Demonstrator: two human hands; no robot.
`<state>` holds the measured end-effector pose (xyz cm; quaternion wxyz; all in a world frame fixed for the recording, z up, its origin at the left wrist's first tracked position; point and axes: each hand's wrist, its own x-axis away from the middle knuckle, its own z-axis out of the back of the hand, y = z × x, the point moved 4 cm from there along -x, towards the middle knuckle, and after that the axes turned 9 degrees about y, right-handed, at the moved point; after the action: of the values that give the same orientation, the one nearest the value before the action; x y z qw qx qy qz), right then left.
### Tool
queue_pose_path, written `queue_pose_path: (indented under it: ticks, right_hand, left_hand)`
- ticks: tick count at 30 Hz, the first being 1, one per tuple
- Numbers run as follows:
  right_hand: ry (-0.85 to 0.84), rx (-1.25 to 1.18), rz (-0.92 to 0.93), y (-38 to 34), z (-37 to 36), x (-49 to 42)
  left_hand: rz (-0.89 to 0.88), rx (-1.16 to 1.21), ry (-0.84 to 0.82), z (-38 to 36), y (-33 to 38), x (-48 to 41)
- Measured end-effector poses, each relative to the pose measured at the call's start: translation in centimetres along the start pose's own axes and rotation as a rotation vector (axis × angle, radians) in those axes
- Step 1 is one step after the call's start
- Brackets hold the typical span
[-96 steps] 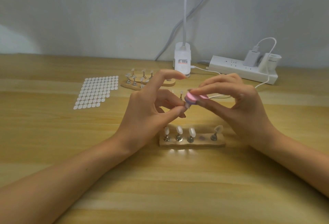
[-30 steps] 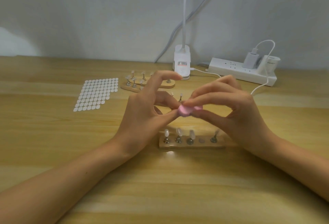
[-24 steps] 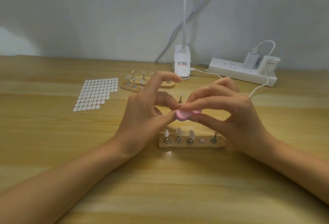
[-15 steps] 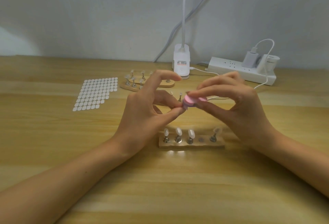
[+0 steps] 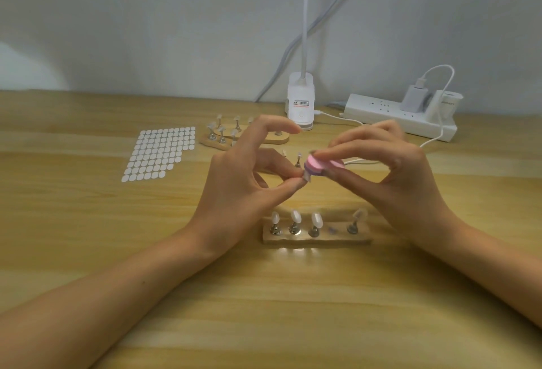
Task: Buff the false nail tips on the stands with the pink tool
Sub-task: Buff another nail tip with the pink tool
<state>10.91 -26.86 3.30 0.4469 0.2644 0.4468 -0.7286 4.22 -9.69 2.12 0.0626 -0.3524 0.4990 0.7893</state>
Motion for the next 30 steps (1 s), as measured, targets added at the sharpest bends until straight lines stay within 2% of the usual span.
queue_pose_path:
  ticks: [3, 7, 11, 14, 18, 21, 25, 28, 30]
  right_hand:
    - [-0.042, -0.011, 0.071, -0.44, -0.37, 0.20]
    - [0.000, 0.000, -0.027, 0.31, 0.08, -0.04]
    - [-0.049, -0.014, 0.079, -0.63, -0.48, 0.27]
    - [-0.008, 0.001, 0.001, -0.02, -0.04, -0.04]
    - [-0.053, -0.017, 0.065, -0.43, -0.39, 0.20]
    - [-0.016, -0.009, -0.009, 0.07, -0.06, 0.02]
    - [-0.059, -0.028, 0.063, -0.41, -0.47, 0.26]
    - [-0.020, -0.014, -0.010, 0.14, -0.12, 0.10]
    - [-0.035, -0.025, 0.007, -0.03, -0.30, 0.19]
  left_hand:
    - [-0.028, -0.009, -0.009, -0.06, 0.15, -0.01]
    - [-0.001, -0.008, -0.005, 0.02, -0.03, 0.03]
    - [-0.036, -0.015, -0.028, -0.16, 0.27, -0.03]
    - [-0.001, -0.001, -0.024, -0.13, -0.02, -0.06]
    - [-0.026, -0.006, -0.027, -0.17, 0.17, -0.05]
    - [0.007, 0.005, -0.021, -0.06, 0.00, -0.07]
    - [-0.022, -0.003, -0.034, -0.14, 0.27, -0.06]
    - [-0.001, -0.002, -0.031, -0.12, 0.13, -0.07]
    - [-0.011, 0.000, -0.035, -0.15, 0.18, -0.01]
